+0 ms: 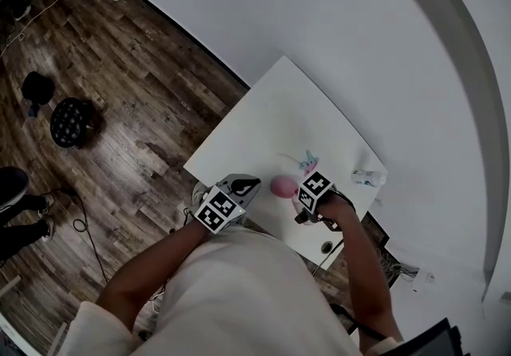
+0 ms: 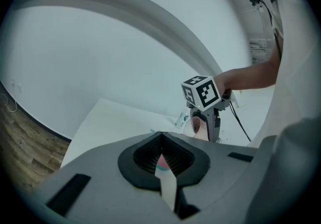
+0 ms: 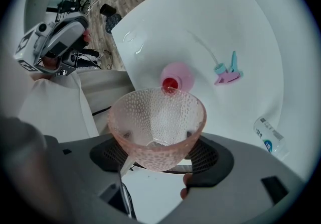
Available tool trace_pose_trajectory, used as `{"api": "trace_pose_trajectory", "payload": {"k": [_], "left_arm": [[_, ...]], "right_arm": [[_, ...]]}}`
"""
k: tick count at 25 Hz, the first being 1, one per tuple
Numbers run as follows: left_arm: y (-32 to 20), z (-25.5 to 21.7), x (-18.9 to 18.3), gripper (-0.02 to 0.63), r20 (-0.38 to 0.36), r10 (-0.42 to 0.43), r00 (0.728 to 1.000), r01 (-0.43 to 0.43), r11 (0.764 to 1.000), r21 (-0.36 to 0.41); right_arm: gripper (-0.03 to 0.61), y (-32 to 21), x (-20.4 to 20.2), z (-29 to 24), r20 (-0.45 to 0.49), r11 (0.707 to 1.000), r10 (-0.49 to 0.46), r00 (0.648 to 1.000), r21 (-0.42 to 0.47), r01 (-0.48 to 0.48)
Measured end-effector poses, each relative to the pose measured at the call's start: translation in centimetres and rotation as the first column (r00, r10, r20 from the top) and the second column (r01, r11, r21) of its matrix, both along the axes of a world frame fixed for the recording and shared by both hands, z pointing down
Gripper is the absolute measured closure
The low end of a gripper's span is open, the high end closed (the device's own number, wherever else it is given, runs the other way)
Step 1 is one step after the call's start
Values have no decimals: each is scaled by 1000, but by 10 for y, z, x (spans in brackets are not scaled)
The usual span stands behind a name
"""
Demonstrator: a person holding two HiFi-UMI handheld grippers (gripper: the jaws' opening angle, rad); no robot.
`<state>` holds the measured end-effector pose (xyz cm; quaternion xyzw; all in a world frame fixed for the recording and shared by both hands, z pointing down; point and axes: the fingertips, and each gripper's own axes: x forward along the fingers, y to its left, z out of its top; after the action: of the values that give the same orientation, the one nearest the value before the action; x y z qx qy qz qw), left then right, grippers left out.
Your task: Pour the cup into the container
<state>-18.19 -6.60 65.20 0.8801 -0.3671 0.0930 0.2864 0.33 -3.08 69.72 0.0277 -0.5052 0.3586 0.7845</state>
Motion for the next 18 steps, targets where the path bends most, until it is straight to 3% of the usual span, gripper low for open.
{"api": "trace_pose_trajectory", "payload": {"k": [18], "left_arm": [[9,-1,-20,603,-6,-33,999,33,999,5]], "right_arm": [[221,0,-1,-5,-56,998,-13,998,-57,9]]}}
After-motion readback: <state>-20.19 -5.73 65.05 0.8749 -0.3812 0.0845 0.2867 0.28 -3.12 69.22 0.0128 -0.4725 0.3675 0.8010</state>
